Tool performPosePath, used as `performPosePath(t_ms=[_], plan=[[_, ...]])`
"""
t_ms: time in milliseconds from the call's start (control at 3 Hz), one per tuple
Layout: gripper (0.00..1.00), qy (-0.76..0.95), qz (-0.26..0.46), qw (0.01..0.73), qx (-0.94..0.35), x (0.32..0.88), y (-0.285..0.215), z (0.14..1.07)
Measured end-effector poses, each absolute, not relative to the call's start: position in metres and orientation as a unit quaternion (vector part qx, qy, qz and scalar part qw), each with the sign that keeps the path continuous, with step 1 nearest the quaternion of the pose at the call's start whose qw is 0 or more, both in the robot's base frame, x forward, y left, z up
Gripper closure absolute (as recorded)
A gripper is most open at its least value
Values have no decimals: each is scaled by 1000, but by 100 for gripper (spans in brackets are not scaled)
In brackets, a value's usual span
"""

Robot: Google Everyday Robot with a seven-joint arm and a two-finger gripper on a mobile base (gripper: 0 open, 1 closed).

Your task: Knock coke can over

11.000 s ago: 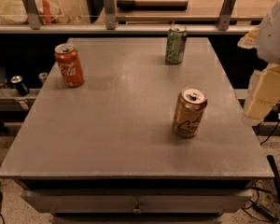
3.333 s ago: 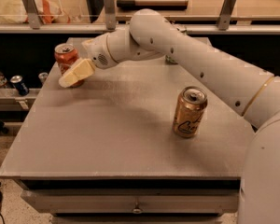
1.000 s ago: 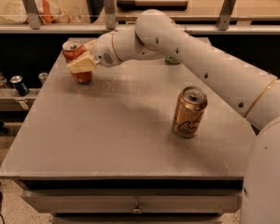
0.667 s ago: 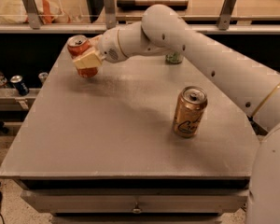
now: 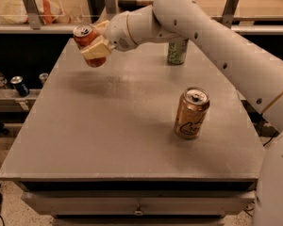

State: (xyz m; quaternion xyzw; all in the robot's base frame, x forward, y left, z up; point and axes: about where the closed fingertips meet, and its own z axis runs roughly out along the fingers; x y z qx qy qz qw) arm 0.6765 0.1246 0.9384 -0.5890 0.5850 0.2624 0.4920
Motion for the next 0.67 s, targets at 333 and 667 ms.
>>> performPosePath(t_ms=[333, 667], plan=[[100, 537, 224, 493, -647, 668, 123, 953], [100, 492, 158, 472, -714, 653, 125, 956]])
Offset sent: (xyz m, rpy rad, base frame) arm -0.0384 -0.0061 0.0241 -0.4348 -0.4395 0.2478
